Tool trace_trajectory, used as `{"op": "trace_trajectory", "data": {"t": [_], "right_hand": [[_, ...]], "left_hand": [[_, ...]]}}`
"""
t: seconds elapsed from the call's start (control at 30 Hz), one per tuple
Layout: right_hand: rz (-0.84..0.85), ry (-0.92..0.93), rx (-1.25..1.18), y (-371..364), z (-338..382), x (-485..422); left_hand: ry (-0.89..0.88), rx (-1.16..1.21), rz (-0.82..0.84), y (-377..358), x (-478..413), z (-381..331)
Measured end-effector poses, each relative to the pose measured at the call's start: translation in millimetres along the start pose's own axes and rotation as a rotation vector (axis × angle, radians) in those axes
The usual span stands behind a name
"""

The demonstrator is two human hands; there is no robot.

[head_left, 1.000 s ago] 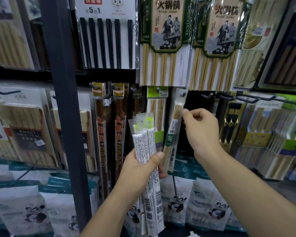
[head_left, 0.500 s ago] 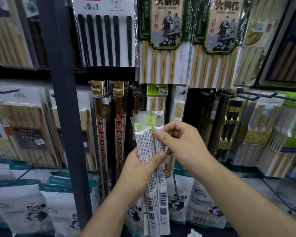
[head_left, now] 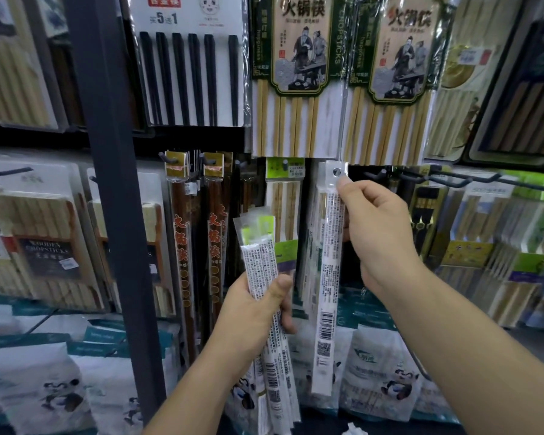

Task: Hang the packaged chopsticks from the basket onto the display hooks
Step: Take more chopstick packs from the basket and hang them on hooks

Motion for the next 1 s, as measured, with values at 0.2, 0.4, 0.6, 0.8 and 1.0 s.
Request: {"op": "trace_trajectory", "data": {"t": [0.2, 0.4, 0.6, 0.8, 1.0], "right_hand": [[-0.018, -0.042, -0.030, -2, -1, -7], [-0.020, -0.015, -0.026, -5, -1, -9], [-0.012, 0.040, 0.074, -6, -7, -9], [-0.038, 0.066, 0.293, 0, -22, -15], [-0.107, 0.115, 0.365, 6, -27, -2]], "left_hand": [[0.002, 0.113, 0.086, -4, 2, 0], [0.070, 0.146, 0.045, -5, 3, -1], [0.074, 0.116, 0.025, -5, 2, -3], [0.091, 0.177, 0.038, -4, 4, -3], [0.099, 0.219, 0.036, -3, 3, -3]]}}
Point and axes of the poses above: each hand's wrist, its own x-axis away from the middle knuckle, its own y-axis out of the back of the hand, z = x × y, the point moved 1 cm from there along -x, towards the middle knuckle, and after that the axes turned 10 degrees about y, right-handed, at the moved point
